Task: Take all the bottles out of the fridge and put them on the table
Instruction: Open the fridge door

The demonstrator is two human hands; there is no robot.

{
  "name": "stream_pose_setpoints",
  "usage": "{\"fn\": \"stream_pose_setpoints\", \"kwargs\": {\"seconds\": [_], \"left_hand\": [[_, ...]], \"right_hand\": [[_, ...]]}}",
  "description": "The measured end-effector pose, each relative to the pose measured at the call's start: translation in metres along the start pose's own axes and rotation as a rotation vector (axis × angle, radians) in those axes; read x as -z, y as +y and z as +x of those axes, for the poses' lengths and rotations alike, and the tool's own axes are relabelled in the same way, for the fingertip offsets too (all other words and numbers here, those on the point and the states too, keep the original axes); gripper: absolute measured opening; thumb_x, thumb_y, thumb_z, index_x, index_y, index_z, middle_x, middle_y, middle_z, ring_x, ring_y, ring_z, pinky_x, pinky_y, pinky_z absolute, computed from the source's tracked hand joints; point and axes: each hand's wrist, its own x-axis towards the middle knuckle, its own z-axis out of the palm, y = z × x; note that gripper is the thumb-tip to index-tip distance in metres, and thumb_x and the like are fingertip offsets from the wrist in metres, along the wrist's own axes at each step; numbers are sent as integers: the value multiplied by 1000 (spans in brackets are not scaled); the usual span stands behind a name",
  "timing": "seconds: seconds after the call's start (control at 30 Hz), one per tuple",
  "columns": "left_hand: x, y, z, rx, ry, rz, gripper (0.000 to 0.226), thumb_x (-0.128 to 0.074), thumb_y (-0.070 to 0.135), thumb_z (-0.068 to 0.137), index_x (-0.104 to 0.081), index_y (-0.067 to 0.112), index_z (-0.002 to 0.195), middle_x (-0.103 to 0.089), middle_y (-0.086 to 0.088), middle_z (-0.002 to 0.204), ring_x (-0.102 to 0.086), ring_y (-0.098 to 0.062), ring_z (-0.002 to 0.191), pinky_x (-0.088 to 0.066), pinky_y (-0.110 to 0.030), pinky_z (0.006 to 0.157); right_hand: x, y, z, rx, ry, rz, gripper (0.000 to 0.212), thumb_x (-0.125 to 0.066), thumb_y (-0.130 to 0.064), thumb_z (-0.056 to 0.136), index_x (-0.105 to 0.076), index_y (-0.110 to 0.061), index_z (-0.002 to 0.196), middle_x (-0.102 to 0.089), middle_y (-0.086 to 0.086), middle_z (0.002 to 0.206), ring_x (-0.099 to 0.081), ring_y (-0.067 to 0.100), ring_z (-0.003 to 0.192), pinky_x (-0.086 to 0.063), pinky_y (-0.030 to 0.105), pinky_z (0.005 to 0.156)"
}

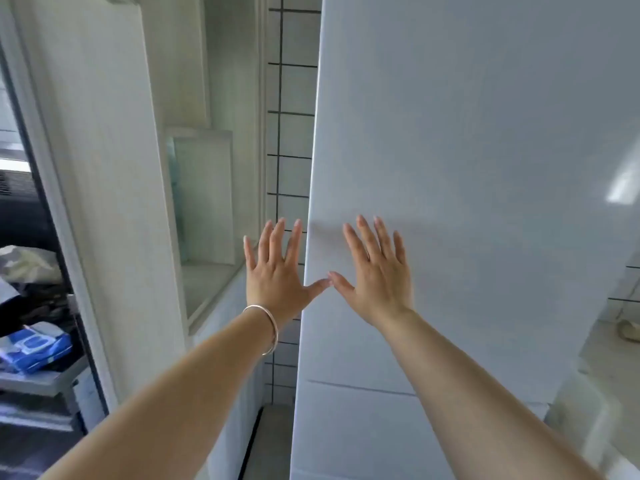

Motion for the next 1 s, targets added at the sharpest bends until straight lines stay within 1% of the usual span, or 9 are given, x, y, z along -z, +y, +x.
{"fn": "stream_pose_setpoints", "kwargs": {"seconds": [0.1,0.27,0.37,0.47,0.53,0.63,0.77,0.87,1.0], "left_hand": [[-12,-11,34,43,65,-214,97,-32,65,69,-13,16,150,-29,-12,150,-26,-30,139,-12,-49,117],[-35,-14,57,57,-54,-651,55,-62,33,78,-44,13,126,-45,-3,121,-42,-22,114,-40,-29,91],[-40,-5,62,102,-132,-921,33,-67,30,77,-52,16,103,-52,0,102,-51,-19,92,-44,-23,74],[-41,4,65,181,-94,-1126,29,-70,20,75,-48,26,92,-55,1,96,-53,-18,91,-39,-12,67],[-42,8,64,196,-75,-1204,33,-72,21,73,-46,31,92,-56,0,99,-55,-18,96,-39,-15,71],[-42,10,62,231,-78,-1254,30,-67,31,68,-45,37,86,-59,-3,99,-57,-23,97,-42,-26,75],[-39,11,58,239,-52,-1229,25,-61,33,64,-44,35,81,-60,-7,96,-56,-24,95,-45,-31,75],[-36,11,54,236,-46,-1218,24,-64,31,66,-46,30,82,-58,-6,94,-55,-24,94,-46,-32,75],[-32,15,40,171,27,-1165,37,-65,31,66,-52,13,96,-53,-3,93,-54,-20,88,-46,-31,73]], "right_hand": [[-14,-21,42,164,168,5,57,-41,-46,83,-52,-14,128,-52,9,137,-38,30,132,-32,45,108],[-24,-35,99,406,314,-163,36,-45,-31,79,-69,-10,95,-65,10,117,-39,28,123,-24,45,107],[-23,-37,115,487,270,-342,34,-44,-30,78,-72,-10,77,-70,8,94,-58,28,110,-20,46,110],[-22,-40,128,536,230,-494,27,-53,-30,74,-74,-15,67,-65,1,71,-63,24,86,-19,43,111],[-24,-44,136,584,113,-588,20,-60,-35,70,-75,-22,62,-64,-2,65,-61,21,79,-23,40,108],[-22,-53,138,553,-90,-670,24,-56,-41,72,-74,-29,61,-63,-7,63,-55,18,76,-29,33,91],[-18,-57,136,510,-105,-612,16,-66,-35,66,-70,-25,54,-59,-4,59,-52,18,70,-33,29,80],[-18,-58,133,538,-102,-680,27,-52,-35,70,-71,-25,54,-57,-6,57,-50,18,70,-31,31,84],[3,-59,122,559,58,-581,34,-38,-24,65,-65,-21,45,-50,-4,51,-49,20,64,-32,31,79]]}}
